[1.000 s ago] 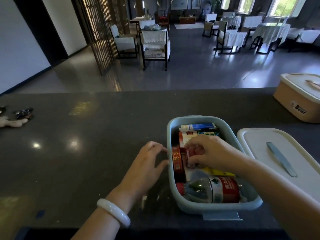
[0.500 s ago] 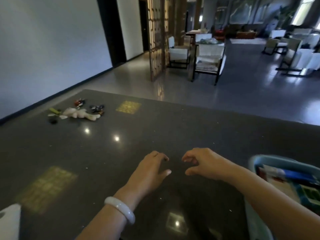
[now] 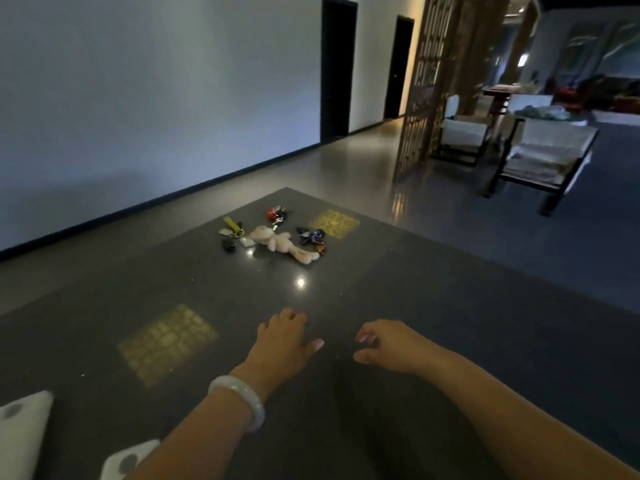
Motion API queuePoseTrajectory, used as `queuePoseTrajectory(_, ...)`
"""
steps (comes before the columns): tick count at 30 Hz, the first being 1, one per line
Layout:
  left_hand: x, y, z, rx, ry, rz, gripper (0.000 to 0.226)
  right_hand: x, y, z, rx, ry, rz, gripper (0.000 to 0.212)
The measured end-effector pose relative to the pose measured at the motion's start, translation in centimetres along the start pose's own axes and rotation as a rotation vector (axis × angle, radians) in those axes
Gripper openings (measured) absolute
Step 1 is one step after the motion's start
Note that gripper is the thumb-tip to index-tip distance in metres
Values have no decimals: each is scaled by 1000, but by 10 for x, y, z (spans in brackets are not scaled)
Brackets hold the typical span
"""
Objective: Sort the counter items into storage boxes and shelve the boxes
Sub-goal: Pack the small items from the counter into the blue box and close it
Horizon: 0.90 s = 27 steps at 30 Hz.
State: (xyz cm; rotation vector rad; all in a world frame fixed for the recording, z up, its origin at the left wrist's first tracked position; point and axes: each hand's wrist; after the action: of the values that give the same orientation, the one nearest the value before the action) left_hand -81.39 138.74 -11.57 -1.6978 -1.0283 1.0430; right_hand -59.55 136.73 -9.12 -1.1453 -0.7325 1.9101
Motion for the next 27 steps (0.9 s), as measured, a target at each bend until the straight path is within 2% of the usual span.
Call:
queuePoseTrajectory(6,59,1,67,-58,-143,-7,61,83,-8,25,25,42,-2,50)
queuePoseTrajectory(14,116,35,118,-48,-368,40,81,183,-38,30,49,44,-92,75)
queuePoseTrajectory(18,123,50,121,31,-398,-68,84,243,-62,23,58,37,-166,81)
queuePoseTrajectory(22,126,57,122,26,-397,-112,85,302,-81,13,57,58,-241,89)
queuePoseTrajectory(27,126,58,122,19,-393,-124,84,360,-88,15,-71,94,-182,95)
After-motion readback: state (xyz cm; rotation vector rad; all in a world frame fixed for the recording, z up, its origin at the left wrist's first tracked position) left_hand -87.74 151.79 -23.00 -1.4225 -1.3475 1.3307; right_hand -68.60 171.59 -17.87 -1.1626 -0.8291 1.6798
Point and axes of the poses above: each hand's wrist, its own x-axis towards the middle knuckle, its own y-axis out of the palm, z = x × y, and after that the axes turned 10 degrees about z, right-handed
